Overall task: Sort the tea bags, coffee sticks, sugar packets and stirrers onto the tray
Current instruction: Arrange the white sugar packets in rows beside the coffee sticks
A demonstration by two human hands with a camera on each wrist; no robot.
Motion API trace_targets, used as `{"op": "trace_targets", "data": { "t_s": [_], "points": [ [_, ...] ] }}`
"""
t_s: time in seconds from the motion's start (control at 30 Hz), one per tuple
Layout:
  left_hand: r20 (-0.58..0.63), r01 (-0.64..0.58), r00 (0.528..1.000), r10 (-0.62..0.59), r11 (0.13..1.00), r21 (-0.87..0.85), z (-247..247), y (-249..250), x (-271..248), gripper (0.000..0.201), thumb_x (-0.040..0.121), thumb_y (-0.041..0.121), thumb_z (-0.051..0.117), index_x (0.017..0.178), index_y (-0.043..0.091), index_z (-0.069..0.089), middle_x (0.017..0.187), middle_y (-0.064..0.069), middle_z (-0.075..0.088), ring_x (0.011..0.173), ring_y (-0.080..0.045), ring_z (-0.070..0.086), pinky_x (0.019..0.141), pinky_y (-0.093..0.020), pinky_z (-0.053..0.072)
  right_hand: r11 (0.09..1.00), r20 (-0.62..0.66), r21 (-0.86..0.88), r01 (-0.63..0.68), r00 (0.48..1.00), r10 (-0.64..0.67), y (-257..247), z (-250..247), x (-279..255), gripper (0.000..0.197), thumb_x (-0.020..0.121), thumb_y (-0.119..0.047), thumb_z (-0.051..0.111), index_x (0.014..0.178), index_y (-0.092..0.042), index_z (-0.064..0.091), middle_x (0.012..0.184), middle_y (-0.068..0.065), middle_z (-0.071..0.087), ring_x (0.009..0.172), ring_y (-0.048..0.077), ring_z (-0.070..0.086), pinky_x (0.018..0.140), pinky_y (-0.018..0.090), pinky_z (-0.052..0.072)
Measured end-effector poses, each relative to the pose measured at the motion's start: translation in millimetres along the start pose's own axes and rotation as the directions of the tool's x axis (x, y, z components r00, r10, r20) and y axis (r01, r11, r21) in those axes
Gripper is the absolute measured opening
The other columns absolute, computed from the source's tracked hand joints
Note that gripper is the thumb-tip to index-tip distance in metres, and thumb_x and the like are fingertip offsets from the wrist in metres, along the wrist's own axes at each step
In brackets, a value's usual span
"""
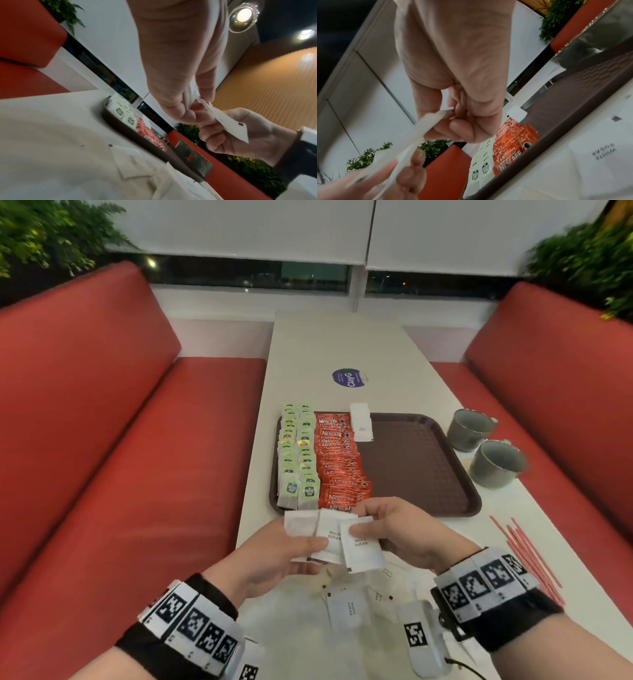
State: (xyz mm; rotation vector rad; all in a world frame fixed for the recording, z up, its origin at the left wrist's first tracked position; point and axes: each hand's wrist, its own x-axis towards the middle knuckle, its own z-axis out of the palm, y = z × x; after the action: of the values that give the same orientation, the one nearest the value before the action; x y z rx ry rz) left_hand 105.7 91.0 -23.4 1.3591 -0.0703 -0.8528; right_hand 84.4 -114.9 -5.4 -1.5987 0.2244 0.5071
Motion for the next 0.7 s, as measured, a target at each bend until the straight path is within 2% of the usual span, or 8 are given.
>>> {"op": "trace_targets", "data": {
  "t_s": [0.1,0.2,0.33,0.43,0.5,0.6,0.7],
  "points": [
    [-0.054,-0.049,0.997,0.048,0.999,-0.022,11,5,8,0.029,0.089,0.001,0.059,0.114,0.016,0.063,0.107,-0.006,0.072,0.084,-0.014,0.068,0.064,-0.027,0.054,0.997,-0.136,0.015,0.078,0.988,-0.076,-2,-10,-5,0.014,0.081,0.004,0.068,0.081,-0.008,0.061,0.071,0.005,0.068,0.061,0.014,0.064,0.056,0.024,0.05],
    [-0.141,-0.065,0.989,0.049,0.992,-0.109,20,9,16,0.03,0.089,0.0,0.059,0.116,0.012,0.06,0.103,-0.006,0.074,0.082,-0.014,0.07,0.061,-0.027,0.055,0.988,-0.268,0.093,0.123,0.959,-0.094,-5,-31,-13,0.015,0.083,0.002,0.067,0.074,-0.008,0.058,0.066,0.006,0.067,0.056,0.012,0.063,0.047,0.018,0.045],
    [-0.139,-0.043,0.99,0.025,0.992,-0.122,40,12,27,0.028,0.088,0.0,0.06,0.112,0.013,0.062,0.1,-0.006,0.074,0.08,-0.015,0.071,0.063,-0.029,0.055,0.97,-0.26,0.173,0.169,0.958,-0.121,-10,-55,-20,0.017,0.083,-0.001,0.067,0.072,-0.009,0.057,0.065,0.007,0.066,0.058,0.014,0.063,0.051,0.022,0.048],
    [-0.065,-0.03,0.998,0.022,0.992,-0.123,61,15,36,0.03,0.086,0.002,0.062,0.115,0.011,0.062,0.106,-0.009,0.072,0.083,-0.018,0.07,0.064,-0.03,0.055,0.973,-0.26,0.069,0.219,0.946,-0.195,-13,-63,-16,0.019,0.081,-0.001,0.07,0.07,-0.01,0.058,0.057,0.002,0.061,0.048,0.009,0.054,0.045,0.018,0.04],
    [-0.057,-0.046,0.998,0.038,0.99,-0.133,75,17,42,0.032,0.083,0.005,0.064,0.114,0.012,0.063,0.106,-0.01,0.072,0.085,-0.019,0.068,0.065,-0.03,0.054,0.97,-0.264,-0.011,0.244,0.935,-0.238,-11,-66,-11,0.019,0.079,-0.002,0.073,0.069,-0.009,0.059,0.055,0.001,0.058,0.044,0.007,0.049,0.045,0.019,0.038],
    [-0.133,-0.076,0.989,0.061,0.991,-0.114,91,15,52,0.03,0.084,0.0,0.064,0.11,0.015,0.066,0.102,-0.008,0.073,0.083,-0.017,0.068,0.063,-0.028,0.053,0.963,-0.252,-0.085,0.255,0.93,-0.268,-4,-67,-4,0.017,0.078,-0.009,0.076,0.071,-0.014,0.061,0.061,0.008,0.058,0.053,0.018,0.05,0.053,0.029,0.042],
    [-0.259,-0.103,0.963,0.069,0.987,-0.121,98,11,61,0.028,0.085,-0.004,0.061,0.106,0.015,0.066,0.096,-0.006,0.075,0.078,-0.016,0.069,0.06,-0.027,0.052,0.972,-0.261,0.008,0.235,0.939,-0.225,4,-73,3,0.014,0.08,-0.007,0.074,0.084,-0.011,0.062,0.064,0.008,0.061,0.059,0.02,0.057,0.06,0.034,0.048]
  ]
}}
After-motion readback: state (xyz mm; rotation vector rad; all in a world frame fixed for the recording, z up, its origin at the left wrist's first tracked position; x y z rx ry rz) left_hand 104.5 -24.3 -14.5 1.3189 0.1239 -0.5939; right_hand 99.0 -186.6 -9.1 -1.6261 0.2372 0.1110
